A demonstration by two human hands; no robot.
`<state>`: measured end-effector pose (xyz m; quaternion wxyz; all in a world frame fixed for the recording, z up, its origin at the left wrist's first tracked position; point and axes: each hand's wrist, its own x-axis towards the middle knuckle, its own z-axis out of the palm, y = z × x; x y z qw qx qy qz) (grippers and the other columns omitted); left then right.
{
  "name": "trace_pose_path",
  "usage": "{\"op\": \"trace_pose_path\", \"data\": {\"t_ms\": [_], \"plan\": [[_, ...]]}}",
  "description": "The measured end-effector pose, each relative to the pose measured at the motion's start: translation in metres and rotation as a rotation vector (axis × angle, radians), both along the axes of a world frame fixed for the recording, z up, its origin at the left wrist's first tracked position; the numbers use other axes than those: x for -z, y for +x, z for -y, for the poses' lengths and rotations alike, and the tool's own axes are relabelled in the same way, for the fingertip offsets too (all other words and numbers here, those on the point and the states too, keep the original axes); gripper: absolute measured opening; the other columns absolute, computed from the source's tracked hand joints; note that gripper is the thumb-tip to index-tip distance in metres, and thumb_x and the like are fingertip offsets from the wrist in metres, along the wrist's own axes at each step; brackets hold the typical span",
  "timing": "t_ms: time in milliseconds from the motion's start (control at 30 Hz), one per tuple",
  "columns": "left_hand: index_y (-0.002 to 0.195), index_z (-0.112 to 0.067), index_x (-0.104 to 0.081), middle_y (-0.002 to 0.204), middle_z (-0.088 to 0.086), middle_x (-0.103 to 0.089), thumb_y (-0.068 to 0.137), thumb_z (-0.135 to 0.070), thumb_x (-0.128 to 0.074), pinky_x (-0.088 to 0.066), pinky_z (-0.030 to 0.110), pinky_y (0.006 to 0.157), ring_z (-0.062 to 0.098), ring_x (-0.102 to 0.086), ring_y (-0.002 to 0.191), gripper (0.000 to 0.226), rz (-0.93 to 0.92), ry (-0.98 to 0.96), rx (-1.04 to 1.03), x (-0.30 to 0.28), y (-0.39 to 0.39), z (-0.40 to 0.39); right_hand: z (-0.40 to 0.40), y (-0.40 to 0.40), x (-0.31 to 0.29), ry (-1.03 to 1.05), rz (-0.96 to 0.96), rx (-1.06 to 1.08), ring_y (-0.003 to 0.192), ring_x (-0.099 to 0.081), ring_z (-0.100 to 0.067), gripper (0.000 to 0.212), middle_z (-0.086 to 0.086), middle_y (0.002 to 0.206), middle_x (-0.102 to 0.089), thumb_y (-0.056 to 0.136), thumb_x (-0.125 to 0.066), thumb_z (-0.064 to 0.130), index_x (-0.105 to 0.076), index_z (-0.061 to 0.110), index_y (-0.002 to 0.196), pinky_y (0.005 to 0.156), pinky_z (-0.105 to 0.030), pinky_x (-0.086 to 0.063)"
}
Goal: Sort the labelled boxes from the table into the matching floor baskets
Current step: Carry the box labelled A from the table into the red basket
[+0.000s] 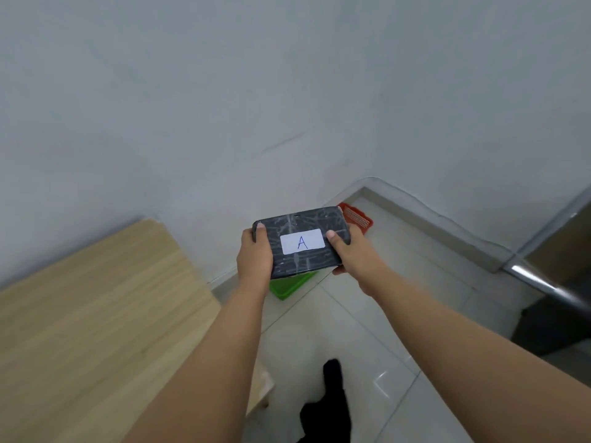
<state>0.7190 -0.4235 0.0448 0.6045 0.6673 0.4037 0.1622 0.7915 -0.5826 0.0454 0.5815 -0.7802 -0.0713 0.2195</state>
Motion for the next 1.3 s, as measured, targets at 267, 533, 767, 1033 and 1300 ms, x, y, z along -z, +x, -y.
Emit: {"op": "trace_pose_path", "data": {"t_ms": [267,533,767,1033,1300], "plan": [[0.120,-0.014,-0.050,0.103,0.004,-0.053,0.099,-0.046,-0.031,-0.036,0.031,0.081,0.024,-0.050,0.093,0.043,-0.055,-0.016,-0.022,0.026,0.215,-0.013,-0.021,0.225,0.025,-0.038,-0.056,-0.014,0.101,-0.067,-0.031,0.038,-0.007,0.120,-0.064,0.095,-0.052,0.039,-0.046,0.025,0.130,0.079,-0.048,-0.061],[0.127,-0.017,-0.047,0.108,0.005,-0.053,0.098,-0.051,-0.032,-0.046,0.038,0.094,0.025,-0.052,0.099,0.048,-0.078,-0.085,-0.033,0.044,0.393,-0.030,-0.046,0.419,0.048,-0.039,-0.104,-0.053,0.106,-0.066,-0.032,0.041,-0.013,0.119,-0.067,0.096,-0.052,0.037,-0.050,0.017,0.131,0.073,-0.044,-0.060],[0.128,-0.021,-0.055,0.124,0.005,-0.064,0.095,-0.045,-0.044,-0.051,0.050,0.098,0.025,-0.062,0.111,0.042,-0.069,-0.186,-0.080,0.087,0.515,-0.035,-0.050,0.567,0.092,0.023,-0.135,-0.117,0.106,-0.066,-0.033,0.031,-0.017,0.121,-0.065,0.096,-0.053,0.031,-0.052,0.015,0.123,0.081,-0.050,-0.059],[0.133,-0.018,-0.051,0.125,0.006,-0.061,0.096,-0.036,-0.051,-0.053,0.048,0.095,0.027,-0.061,0.109,0.041,-0.103,-0.258,-0.308,0.185,0.657,-0.027,-0.069,0.736,0.187,-0.121,-0.068,-0.296,0.103,-0.066,-0.031,0.034,-0.018,0.116,-0.066,0.095,-0.055,0.030,-0.055,0.012,0.124,0.087,-0.046,-0.057],[0.115,-0.014,-0.057,0.113,0.007,-0.064,0.093,-0.026,-0.058,-0.051,0.051,0.098,0.026,-0.062,0.105,0.025,-0.170,-0.321,-0.441,0.365,0.726,-0.035,-0.096,0.817,0.387,-0.225,-0.099,-0.353,0.102,-0.067,-0.029,0.033,-0.012,0.110,-0.069,0.092,-0.053,0.040,-0.063,0.016,0.113,0.091,-0.050,-0.055]]}}
